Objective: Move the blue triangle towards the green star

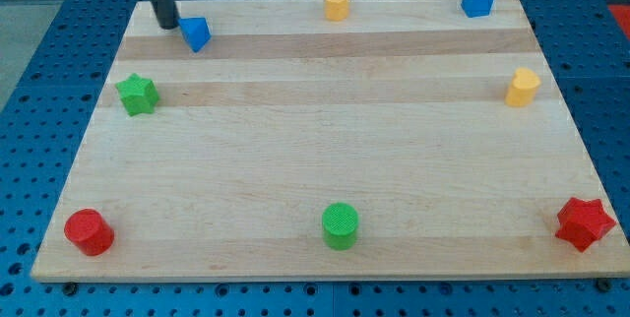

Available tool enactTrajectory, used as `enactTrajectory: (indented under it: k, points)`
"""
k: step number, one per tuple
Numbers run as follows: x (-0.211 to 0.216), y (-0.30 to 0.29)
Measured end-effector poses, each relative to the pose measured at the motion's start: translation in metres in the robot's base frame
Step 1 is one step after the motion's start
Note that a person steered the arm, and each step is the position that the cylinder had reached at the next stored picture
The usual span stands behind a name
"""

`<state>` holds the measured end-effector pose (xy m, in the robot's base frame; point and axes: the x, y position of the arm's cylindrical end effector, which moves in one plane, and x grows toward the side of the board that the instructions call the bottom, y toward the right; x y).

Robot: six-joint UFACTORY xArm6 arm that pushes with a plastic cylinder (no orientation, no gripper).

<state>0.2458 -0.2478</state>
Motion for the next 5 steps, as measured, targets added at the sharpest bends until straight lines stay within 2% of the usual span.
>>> enactTrajectory:
  k: [1,2,4,5]
  points:
    - [0.032,-0.004]
    - [0.051,0.024]
    - [-0.006,-0.020]
    - [-0.001,0.018]
